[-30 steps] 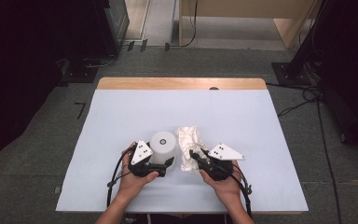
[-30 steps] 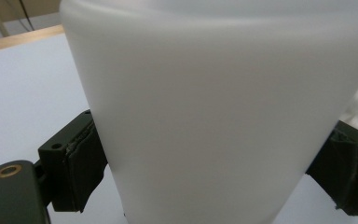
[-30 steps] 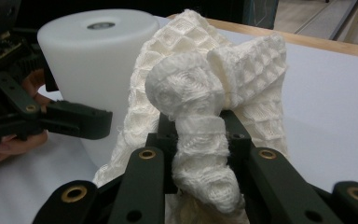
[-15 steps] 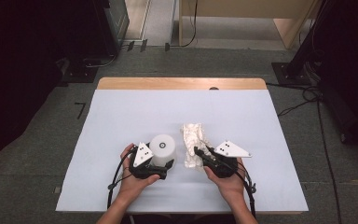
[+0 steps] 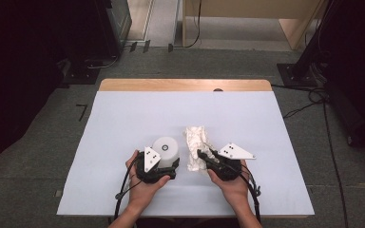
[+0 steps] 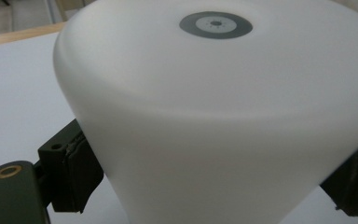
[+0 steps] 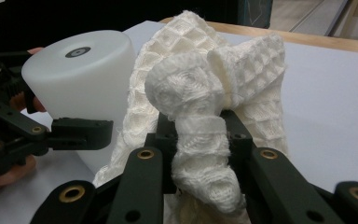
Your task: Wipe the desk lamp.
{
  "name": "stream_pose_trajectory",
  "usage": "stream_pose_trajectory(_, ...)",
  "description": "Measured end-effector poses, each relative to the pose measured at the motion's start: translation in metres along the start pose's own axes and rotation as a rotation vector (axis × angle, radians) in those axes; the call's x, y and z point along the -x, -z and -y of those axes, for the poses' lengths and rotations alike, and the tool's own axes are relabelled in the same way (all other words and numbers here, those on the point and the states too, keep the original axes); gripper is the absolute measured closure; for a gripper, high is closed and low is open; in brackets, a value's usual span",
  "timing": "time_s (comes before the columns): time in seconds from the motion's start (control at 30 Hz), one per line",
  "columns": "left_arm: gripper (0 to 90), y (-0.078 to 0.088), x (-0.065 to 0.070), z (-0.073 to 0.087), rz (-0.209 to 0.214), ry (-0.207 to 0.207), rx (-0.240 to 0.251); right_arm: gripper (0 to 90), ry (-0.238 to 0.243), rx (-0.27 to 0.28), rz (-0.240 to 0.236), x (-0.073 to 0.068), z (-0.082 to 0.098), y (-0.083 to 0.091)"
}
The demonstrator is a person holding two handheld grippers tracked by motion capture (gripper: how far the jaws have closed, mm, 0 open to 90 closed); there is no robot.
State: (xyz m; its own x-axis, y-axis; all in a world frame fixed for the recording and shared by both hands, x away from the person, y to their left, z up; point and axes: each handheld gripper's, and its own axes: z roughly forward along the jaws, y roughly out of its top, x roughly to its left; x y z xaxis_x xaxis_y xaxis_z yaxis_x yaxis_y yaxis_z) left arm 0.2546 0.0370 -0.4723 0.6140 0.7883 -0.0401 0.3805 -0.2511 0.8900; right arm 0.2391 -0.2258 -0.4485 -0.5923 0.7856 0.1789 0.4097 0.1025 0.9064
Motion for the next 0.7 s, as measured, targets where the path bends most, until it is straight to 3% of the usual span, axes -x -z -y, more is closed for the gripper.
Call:
stream_pose_trajectory(0.1, 8.5, 0.007, -0.019, -0.003, 0.174, 0.082, 0.052, 73.6, -0.005, 0.000, -0.008, -0.002, 0.000, -0.001)
stream_pose_trajectory(0.2, 8.5, 0.014, -0.031, -0.010, 0.267, 0.127, 0.088, 73.6, 0.005, 0.008, -0.027, -0.009, -0.002, -0.001)
stream_pose_trajectory(0.4, 8.6, 0.021, -0.038, -0.014, 0.337, 0.172, 0.124, 73.6, 0.034, 0.005, -0.079, -0.027, -0.001, -0.008)
stream_pose_trajectory(0.57, 8.6, 0.018, -0.035, -0.013, 0.370, 0.143, 0.100, 73.6, 0.067, -0.021, -0.050, -0.031, 0.003, -0.012)
stream_pose_trajectory(0.7, 8.6, 0.013, -0.025, -0.013, 0.380, 0.089, 0.067, 73.7, 0.060, 0.005, -0.038, -0.030, 0.000, -0.008)
